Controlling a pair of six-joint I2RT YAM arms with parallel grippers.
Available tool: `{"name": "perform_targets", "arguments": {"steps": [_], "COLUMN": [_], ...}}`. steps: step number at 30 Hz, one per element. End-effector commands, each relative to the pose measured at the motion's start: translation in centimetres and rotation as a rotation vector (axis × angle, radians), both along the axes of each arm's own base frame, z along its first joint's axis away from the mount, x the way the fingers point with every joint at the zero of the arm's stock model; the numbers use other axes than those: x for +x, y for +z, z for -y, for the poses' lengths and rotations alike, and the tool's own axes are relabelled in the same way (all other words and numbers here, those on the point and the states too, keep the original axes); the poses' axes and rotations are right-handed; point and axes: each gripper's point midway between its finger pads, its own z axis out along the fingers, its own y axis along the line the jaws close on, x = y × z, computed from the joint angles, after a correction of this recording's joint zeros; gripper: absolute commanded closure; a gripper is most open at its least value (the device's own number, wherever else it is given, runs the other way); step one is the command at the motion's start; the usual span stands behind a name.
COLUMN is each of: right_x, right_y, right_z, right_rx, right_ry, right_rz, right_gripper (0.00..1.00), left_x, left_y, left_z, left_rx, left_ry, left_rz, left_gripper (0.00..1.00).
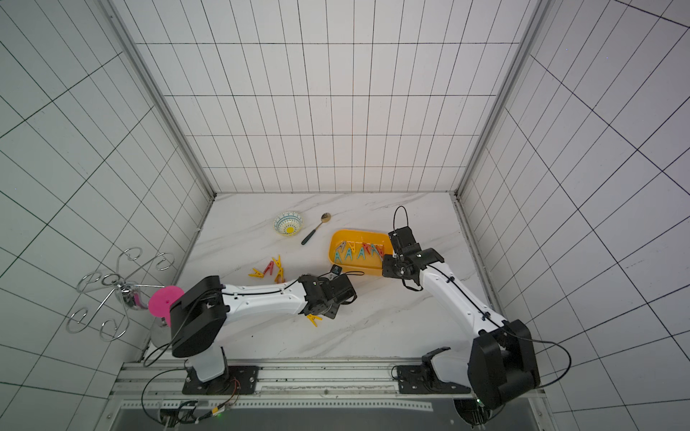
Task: Put the clothespins into the storage box
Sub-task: Pick up the clothespin from the center of the board.
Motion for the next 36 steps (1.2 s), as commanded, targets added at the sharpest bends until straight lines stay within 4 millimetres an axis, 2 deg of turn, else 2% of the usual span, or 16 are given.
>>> {"name": "perform_targets", "arguments": {"steps": [1,8,15,22,24,29,34,36], "right_x": [-0.9,-0.8,-0.5,-0.2,-0.1,-0.2,-0.4,-0.5], "right_y": [-0.9,-1.3,-0.9,-0.1,-0.1,-0.5,-0.5,-0.5], "right_z": [0.6,0.7,1.0,0.9,0.9,0.9,0.9,1.1], "right_rx": [-0.028,-0.041,-0.053,-0.049,-0.049,-0.051,-0.049,-0.055], "right_ry": [-0.013,-0.016,-0.025,-0.025,-0.025,-0.025,-0.024,-0.025], "right_rz": [-0.022,-0.033,-0.010,0.008,0.008,-0.003,-0.004,0.001], "right_gripper": [0.57,0.56,0.55,0.55,0.55,0.55,0.55,0.55], "left_x": [1.2,1.4,2.1,3.3,3.3,2.3,2.2,2.2], "left_y": [-0.1,-1.2,-2.6,-2.2,-2.3,-3.0,-3.5,-3.7], "left_z": [1.1,2.2,2.7,3.2,3.2,3.5,3.8,3.8], "left_rx": [-0.010,-0.030,-0.077,-0.115,-0.120,-0.178,-0.190,-0.185], "left_ry": [0.013,-0.016,-0.015,-0.045,-0.049,-0.044,-0.042,-0.044], "left_rz": [0.040,0.020,-0.026,-0.028,-0.035,-0.072,-0.074,-0.080], "left_gripper": [0.47,0.45,0.39,0.36,0.39,0.56,0.67,0.75]}}
